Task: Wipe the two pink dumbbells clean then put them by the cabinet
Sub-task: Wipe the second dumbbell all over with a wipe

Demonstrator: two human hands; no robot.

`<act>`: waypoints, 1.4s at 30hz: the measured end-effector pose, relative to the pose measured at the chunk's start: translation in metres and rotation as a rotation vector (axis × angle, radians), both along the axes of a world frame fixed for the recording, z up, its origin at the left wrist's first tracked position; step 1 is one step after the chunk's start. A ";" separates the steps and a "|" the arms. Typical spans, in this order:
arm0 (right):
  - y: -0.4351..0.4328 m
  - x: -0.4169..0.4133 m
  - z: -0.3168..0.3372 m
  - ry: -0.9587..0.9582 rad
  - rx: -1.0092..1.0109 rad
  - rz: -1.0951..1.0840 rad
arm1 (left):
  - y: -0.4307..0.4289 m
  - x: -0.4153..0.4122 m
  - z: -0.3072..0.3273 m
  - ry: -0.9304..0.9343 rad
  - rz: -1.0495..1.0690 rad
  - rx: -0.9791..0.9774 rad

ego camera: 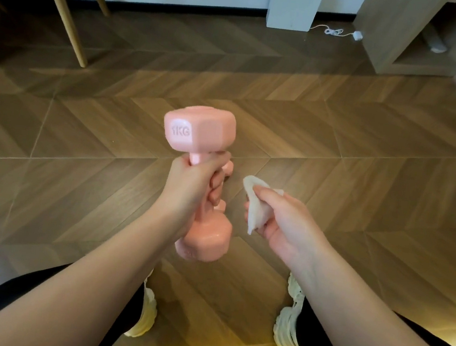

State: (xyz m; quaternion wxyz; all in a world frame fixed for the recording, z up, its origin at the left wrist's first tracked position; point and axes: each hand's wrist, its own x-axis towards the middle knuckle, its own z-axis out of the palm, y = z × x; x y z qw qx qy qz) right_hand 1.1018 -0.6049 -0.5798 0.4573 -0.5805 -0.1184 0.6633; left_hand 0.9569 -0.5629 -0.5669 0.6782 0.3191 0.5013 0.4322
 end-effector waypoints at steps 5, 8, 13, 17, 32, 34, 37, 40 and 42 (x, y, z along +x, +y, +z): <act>-0.012 -0.028 -0.006 -0.153 -0.070 0.192 | 0.008 0.007 0.004 -0.063 0.061 0.087; -0.010 -0.032 -0.003 -0.055 -0.140 0.235 | 0.007 0.014 0.003 -0.157 0.017 0.139; -0.008 -0.025 -0.001 -0.024 -0.087 0.209 | 0.010 0.022 0.009 -0.127 0.009 0.241; -0.011 -0.025 -0.004 -0.056 0.006 0.146 | 0.012 0.024 0.009 0.011 0.143 0.148; 0.001 -0.030 -0.012 -0.172 -0.066 0.159 | 0.006 0.028 0.006 0.030 0.006 0.186; 0.003 -0.032 -0.014 -0.139 -0.076 0.201 | 0.005 0.027 0.006 0.105 -0.004 0.212; -0.001 -0.028 -0.013 -0.104 0.001 0.256 | 0.010 0.019 0.009 -0.044 0.053 0.209; 0.000 -0.027 -0.012 -0.140 0.036 0.220 | 0.009 0.018 0.009 -0.134 -0.005 0.227; 0.001 -0.031 -0.009 -0.136 -0.007 0.184 | 0.002 0.023 0.009 -0.032 -0.077 0.251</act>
